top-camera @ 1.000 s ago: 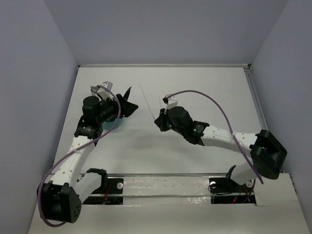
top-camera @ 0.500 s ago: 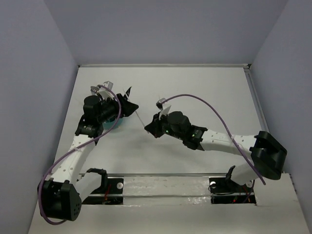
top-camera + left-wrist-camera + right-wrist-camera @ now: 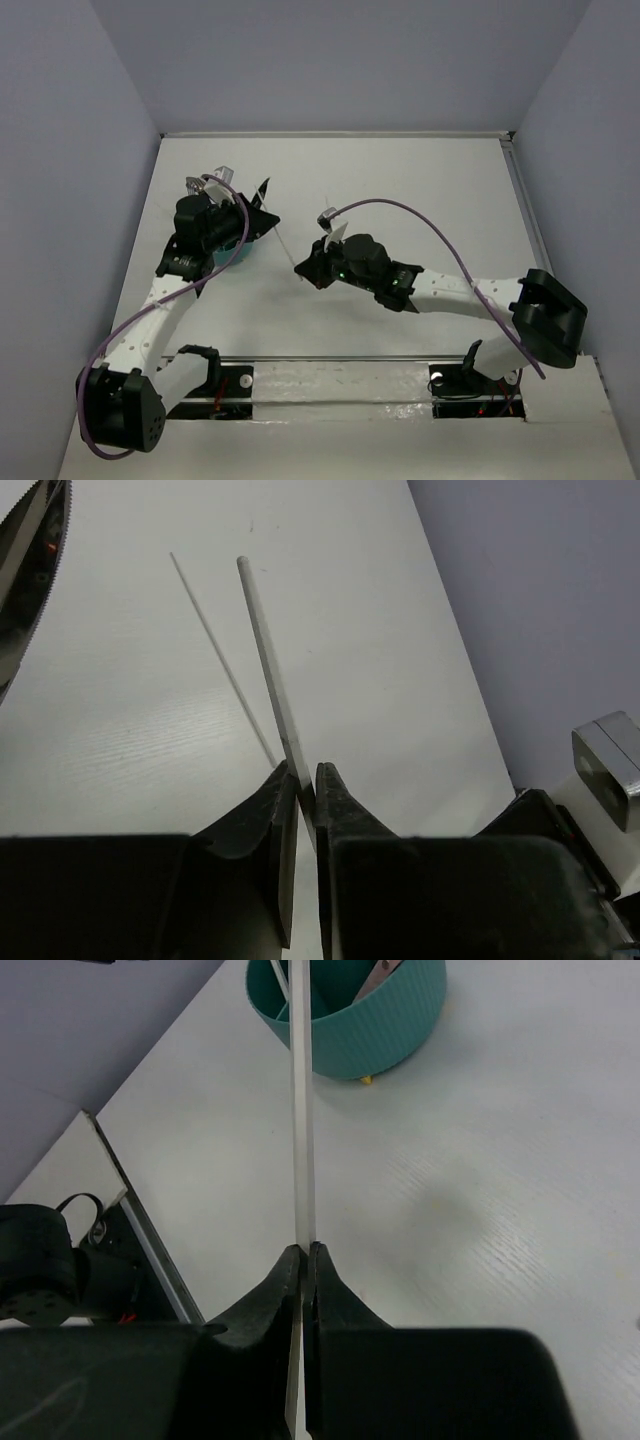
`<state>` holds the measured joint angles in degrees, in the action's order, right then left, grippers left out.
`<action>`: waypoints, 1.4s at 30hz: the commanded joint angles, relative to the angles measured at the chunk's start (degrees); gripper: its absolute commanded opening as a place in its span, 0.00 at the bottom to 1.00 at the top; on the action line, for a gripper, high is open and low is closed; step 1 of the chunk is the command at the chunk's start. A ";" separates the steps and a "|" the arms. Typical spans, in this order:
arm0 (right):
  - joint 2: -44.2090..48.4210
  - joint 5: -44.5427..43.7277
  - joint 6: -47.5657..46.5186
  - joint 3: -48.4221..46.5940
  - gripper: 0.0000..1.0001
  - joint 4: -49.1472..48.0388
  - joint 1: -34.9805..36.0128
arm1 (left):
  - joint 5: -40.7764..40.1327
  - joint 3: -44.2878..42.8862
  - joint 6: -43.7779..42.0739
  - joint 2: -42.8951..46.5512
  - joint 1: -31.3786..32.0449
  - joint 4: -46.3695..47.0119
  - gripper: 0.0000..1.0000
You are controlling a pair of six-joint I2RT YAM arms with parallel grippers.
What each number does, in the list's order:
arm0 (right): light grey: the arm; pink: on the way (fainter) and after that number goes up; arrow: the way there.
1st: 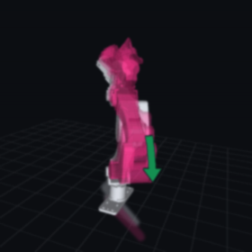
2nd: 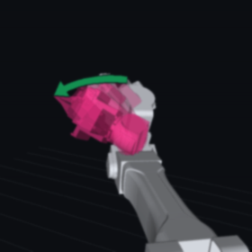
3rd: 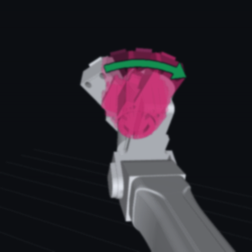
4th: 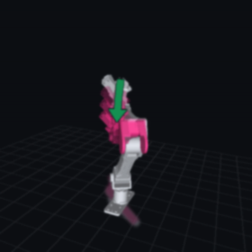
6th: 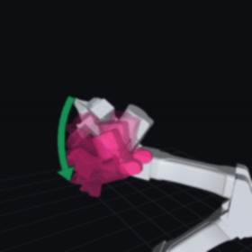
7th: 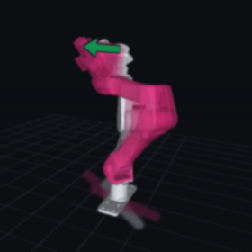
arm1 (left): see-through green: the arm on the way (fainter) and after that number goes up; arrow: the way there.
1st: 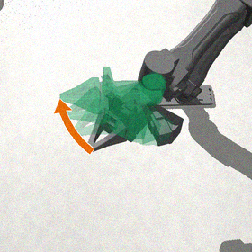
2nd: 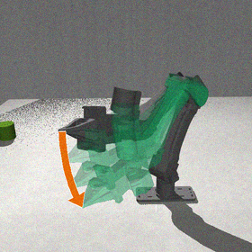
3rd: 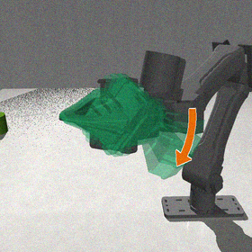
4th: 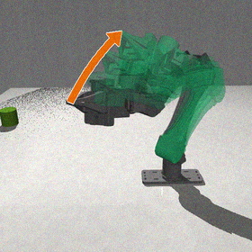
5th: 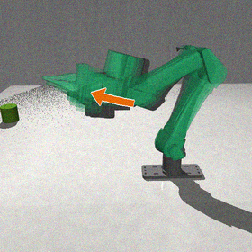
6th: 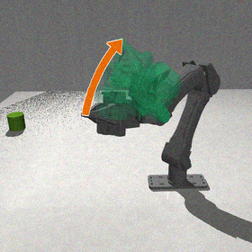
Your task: Sort the eating utensils into containers
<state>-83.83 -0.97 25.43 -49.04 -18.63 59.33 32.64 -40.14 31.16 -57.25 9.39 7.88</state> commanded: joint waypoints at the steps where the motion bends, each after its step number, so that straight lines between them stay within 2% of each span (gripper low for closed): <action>1: 1.65 0.53 -0.21 0.69 0.16 -4.92 0.43 | -4.95 -1.87 -4.26 0.82 -0.60 -0.32 0.00; 2: 2.00 0.53 -0.29 0.87 0.28 -4.92 0.43 | -6.87 -1.87 -4.52 1.52 -0.60 -0.93 0.00; 3: 2.18 0.53 -0.29 1.05 0.48 -4.92 0.43 | -8.11 -1.96 -4.70 2.05 -0.60 -1.28 0.00; 6: 3.06 0.53 -0.29 1.48 0.70 -3.69 0.43 | -14.68 -2.66 -6.02 4.42 -0.60 -3.83 0.00; 7: 3.50 0.53 -0.29 2.62 0.73 -4.13 0.43 | -16.63 -3.10 -6.28 5.13 -0.60 -4.53 0.00; 14: 8.33 -1.22 -0.64 7.81 0.76 -4.57 0.43 | -37.08 -6.26 -8.74 11.80 -2.44 -9.71 0.00; 18: 10.44 -1.66 -0.82 10.09 0.76 -5.45 0.43 | -45.46 -7.41 -8.84 13.75 -4.64 -9.64 0.00; 22: 12.72 -2.80 -1.08 12.03 0.76 -5.89 0.43 | -46.62 -6.36 -6.91 13.66 -9.55 -8.23 0.00; 24: 13.69 -3.51 -1.17 13.00 0.76 -6.06 0.43 | -44.70 -5.74 -5.86 12.18 -13.49 -7.88 0.00; 28: 15.01 -7.02 -1.09 13.79 0.76 -3.52 0.43 | -43.10 -5.30 -4.09 8.83 -16.76 -5.95 0.00; 34: 17.56 -8.25 -1.17 15.64 0.75 -4.04 0.43 | -50.12 -5.12 -4.70 6.81 -16.77 -0.50 0.00; 42: 17.21 -12.03 -0.82 15.11 0.73 -2.29 0.43 | -52.68 -2.75 -6.72 1.98 -17.30 2.93 0.00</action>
<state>-67.29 -9.30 25.19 -33.56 -20.36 59.33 -17.32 -43.66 25.85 -52.75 -7.29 6.11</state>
